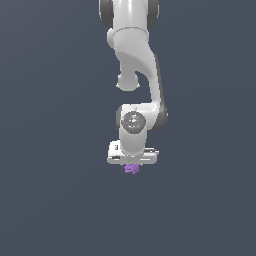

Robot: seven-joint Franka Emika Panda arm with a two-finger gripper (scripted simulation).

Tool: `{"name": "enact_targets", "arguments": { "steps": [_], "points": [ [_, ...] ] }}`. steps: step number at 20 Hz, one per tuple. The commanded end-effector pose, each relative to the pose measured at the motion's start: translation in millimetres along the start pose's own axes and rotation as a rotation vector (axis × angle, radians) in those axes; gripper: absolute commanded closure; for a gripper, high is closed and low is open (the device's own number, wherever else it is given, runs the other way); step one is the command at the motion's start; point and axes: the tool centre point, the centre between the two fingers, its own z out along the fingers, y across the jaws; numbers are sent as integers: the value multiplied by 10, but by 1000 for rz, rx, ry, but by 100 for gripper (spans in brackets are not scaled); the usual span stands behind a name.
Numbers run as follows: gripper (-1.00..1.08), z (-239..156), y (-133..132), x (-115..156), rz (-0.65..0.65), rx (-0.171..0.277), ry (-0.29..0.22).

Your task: Pick up the object and move it to a goal position.

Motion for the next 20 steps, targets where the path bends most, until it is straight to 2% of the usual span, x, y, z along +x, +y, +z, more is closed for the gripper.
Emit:
{"name": "enact_targets", "arguments": {
  "steps": [1, 7, 20],
  "points": [
    [108, -160, 9, 56, -18, 1, 11],
    [108, -791, 29, 251, -97, 9, 49],
    [108, -2529, 21, 679, -310, 34, 152]
  ]
}}
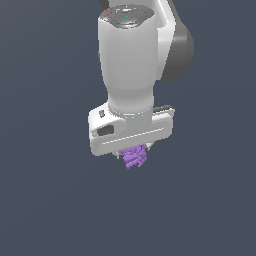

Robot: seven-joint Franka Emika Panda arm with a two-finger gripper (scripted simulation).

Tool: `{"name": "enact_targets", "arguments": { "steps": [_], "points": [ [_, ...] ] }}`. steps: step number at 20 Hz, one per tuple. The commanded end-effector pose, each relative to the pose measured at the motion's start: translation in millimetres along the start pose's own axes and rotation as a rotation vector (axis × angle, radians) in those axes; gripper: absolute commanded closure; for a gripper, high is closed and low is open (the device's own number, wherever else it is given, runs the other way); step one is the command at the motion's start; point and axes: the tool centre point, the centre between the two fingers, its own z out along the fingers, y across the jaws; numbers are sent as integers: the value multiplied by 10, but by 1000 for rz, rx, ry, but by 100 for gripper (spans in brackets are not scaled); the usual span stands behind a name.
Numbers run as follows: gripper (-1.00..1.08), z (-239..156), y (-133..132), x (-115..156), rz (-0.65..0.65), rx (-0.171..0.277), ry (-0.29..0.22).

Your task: Pick up the object and move it to a goal position.

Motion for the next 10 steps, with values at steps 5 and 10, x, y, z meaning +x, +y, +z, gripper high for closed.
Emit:
{"name": "enact_targets", "arguments": {
  "steps": [5, 10],
  "points": [
    [108, -613, 13, 214, -79, 11, 37],
    [108, -857, 17, 300, -109, 16, 51]
  ]
}}
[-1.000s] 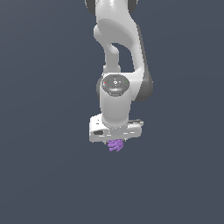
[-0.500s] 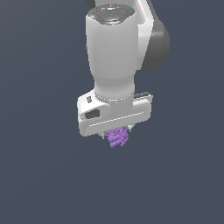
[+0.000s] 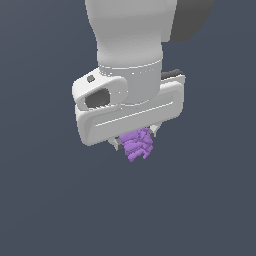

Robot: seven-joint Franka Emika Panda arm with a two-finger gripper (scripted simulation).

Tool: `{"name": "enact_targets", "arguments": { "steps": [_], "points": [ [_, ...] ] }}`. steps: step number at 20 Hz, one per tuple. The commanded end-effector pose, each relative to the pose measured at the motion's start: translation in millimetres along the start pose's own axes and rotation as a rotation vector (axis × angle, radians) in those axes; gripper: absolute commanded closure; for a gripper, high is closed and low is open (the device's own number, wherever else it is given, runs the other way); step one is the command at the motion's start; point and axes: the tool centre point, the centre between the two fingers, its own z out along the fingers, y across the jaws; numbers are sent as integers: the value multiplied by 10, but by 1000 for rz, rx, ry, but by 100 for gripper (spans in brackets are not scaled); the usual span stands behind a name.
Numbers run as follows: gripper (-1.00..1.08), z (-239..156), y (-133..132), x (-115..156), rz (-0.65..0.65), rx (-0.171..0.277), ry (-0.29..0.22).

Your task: Pick up the object and move it to a goal position.

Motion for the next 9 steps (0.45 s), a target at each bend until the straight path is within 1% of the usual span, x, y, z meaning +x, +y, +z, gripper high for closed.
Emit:
{"name": "enact_targets", "arguments": {
  "steps": [1, 9],
  "points": [
    [108, -94, 2, 38, -13, 3, 5],
    [108, -202, 8, 84, -27, 5, 12]
  ]
}}
